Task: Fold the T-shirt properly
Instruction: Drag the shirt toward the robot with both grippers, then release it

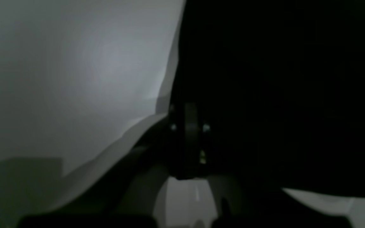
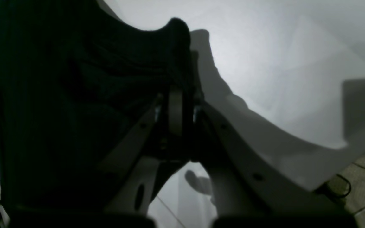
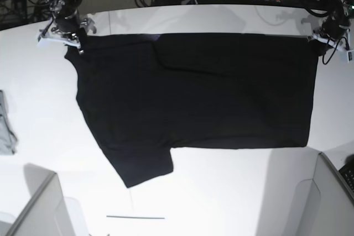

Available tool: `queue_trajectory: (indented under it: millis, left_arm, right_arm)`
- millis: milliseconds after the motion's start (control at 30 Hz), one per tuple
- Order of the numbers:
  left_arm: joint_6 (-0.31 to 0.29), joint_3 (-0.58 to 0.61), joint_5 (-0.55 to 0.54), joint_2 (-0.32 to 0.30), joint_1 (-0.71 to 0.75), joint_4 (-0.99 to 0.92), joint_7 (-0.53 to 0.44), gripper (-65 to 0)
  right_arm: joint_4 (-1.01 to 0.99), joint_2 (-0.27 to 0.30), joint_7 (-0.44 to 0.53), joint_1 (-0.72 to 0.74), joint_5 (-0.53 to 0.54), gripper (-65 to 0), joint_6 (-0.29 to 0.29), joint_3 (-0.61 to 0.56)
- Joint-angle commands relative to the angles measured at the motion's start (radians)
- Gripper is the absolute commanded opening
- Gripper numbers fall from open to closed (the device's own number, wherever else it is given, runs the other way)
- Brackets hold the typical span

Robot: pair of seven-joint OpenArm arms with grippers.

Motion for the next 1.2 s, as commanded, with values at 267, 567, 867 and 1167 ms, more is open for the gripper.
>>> queue_trajectory:
  millis: [267, 567, 867, 1167]
  left_arm:
    - [-0.01, -0.01, -0.016, -0.018, 0.083, 0.02, -0.02, -65.0]
    - [-0.01, -0.014, -0.016, -0.02, 0.12, 0.029, -0.02, -65.0]
    - [-0.01, -0.071, -0.01, -0.015, 0.125, 0.112, -0.022, -65.0]
    - [-0.007, -0.071, -0.008, -0.003, 0.123, 0.104, -0.022, -65.0]
  right_arm:
    - [0.073, 0.006, 0.017, -0.066, -0.001, -65.0, 0.004, 0.005]
    - [0.085, 0.003, 0.017, -0.126, -0.001, -65.0, 0.004, 0.005]
    - [0.085, 0.003, 0.017, -0.151, -0.001, -65.0, 0.004, 0.005]
    - [0.087, 0.002, 0.017, -0.155, -0.001, -65.0, 0.004, 0.003]
